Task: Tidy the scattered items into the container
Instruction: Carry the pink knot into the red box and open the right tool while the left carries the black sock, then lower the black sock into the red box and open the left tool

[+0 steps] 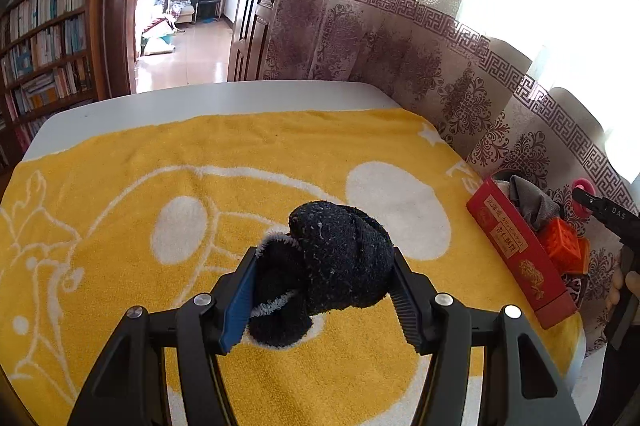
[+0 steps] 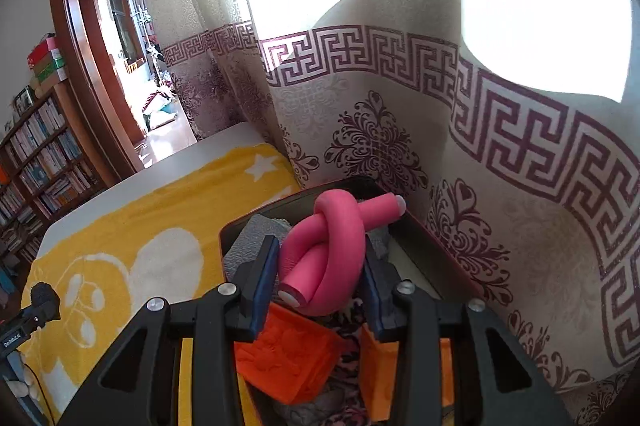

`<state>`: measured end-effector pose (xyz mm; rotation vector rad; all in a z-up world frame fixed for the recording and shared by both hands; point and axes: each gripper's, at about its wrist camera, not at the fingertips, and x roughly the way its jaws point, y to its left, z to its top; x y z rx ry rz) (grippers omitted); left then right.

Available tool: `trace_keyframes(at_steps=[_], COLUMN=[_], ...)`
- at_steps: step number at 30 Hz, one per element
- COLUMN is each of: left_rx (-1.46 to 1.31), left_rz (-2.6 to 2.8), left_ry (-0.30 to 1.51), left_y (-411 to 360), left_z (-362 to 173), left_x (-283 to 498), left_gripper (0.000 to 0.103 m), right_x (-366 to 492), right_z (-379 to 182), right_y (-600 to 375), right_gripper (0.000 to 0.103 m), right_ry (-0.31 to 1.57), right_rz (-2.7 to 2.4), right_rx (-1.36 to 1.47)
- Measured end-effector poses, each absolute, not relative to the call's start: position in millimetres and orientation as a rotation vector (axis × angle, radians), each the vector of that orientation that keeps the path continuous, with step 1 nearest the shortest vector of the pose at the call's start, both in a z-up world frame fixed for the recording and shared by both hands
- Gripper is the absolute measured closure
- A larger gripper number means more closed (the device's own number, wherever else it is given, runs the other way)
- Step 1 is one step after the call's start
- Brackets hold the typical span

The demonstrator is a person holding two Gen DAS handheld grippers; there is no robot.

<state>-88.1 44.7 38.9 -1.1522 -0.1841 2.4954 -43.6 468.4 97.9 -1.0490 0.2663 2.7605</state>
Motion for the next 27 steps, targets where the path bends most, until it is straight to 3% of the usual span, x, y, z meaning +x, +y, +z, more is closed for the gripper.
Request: trace_keyframes(at_steps=[7, 10, 12, 22, 27], left_rx=[-1.126, -1.113, -1.099, -1.048, -1.013], left_rz=[2.429, 2.405, 2.389, 2.273, 2.238], left_ry=[-0.126, -0.099, -0.080, -0.026, -0.008], left_y=[106.8, 128.7, 142.3, 214.9, 253.6], left_z=[49.4, 55.3, 59.5, 77.3, 91.3], left_x=[-80.1, -76.5, -74.0, -68.2, -78.6], left_gripper=[0.040, 0.040, 0.040, 0.040, 0.040], right_x=[-56.5, -47.6, -40.0, 17.6, 46.4], right_z=[83.0, 87.7, 92.8, 117.7, 112.2], right_y=[489.8, 489.6, 490.2, 493.4, 480.0], right_gripper=[0.058, 0.041, 0.023, 0.023, 0.023], right_ry=[0.178, 0.146, 0.131, 0.183, 0.088], right_rz=[2.754, 2.775, 2.798, 2.920, 2.967], right_rx=[-1.122, -1.064, -1.000, -0.771, -0.698])
